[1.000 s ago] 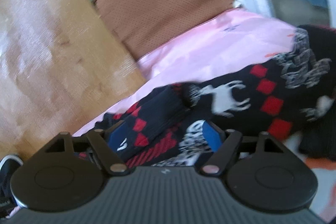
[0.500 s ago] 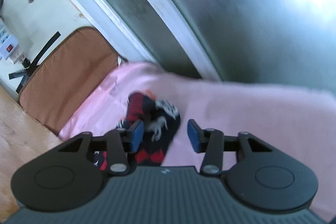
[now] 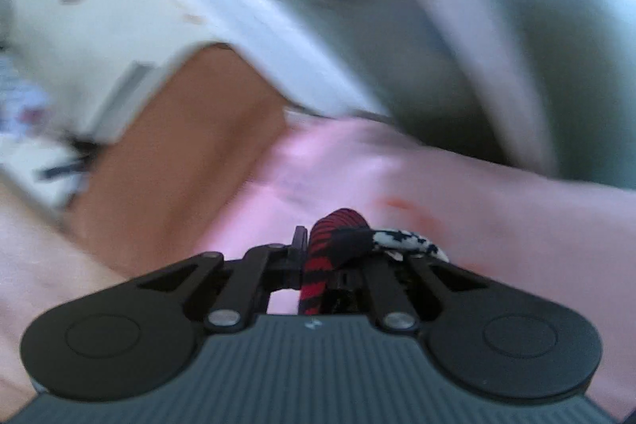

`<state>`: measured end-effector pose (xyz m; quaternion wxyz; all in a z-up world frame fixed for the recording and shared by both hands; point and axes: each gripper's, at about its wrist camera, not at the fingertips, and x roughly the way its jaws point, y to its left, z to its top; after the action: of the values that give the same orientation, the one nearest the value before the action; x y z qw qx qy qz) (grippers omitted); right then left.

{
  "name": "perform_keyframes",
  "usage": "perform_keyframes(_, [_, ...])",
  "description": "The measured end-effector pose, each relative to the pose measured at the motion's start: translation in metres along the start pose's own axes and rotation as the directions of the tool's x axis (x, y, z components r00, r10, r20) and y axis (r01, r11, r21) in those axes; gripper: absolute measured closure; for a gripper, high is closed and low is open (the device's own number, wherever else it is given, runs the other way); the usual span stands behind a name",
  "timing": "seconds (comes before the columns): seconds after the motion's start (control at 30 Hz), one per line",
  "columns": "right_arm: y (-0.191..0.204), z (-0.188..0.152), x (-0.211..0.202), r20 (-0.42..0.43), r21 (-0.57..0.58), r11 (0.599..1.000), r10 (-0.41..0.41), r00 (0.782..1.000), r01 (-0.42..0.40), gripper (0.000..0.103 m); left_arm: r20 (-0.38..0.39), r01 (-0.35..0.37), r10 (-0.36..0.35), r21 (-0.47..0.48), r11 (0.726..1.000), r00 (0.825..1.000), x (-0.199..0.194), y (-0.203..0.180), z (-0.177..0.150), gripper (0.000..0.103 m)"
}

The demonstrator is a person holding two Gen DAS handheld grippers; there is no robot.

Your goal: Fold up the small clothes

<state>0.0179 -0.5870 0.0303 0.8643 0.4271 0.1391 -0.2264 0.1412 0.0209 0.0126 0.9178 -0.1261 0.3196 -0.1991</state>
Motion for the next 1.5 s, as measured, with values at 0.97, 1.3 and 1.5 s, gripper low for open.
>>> perform_keyframes(0.97, [0.171,-0.242,-0.023,-0.535,-0.597,0.576,0.233,0.812,-0.559,0.065,-0.021,0.093,-0.095,-0.099,0.991,0.995,-0.014,0.020,0.012,0.012])
perform_keyframes(1.3, [0.123,-0.174,-0.004,-0.328,-0.603,0.748,0.087,0.941,-0.279,0.068,-0.063,0.068,-0.072,-0.070,0.995,0.995,-0.004,0.012,0.005,0.012])
perform_keyframes(1.5, [0.170,-0.183,0.032,-0.284,-0.666,0.687,0.126,0.950,-0.290,0.037,-0.068,0.093,-0.094,-0.022,0.995,0.993,-0.004,-0.002,0.001,0.013])
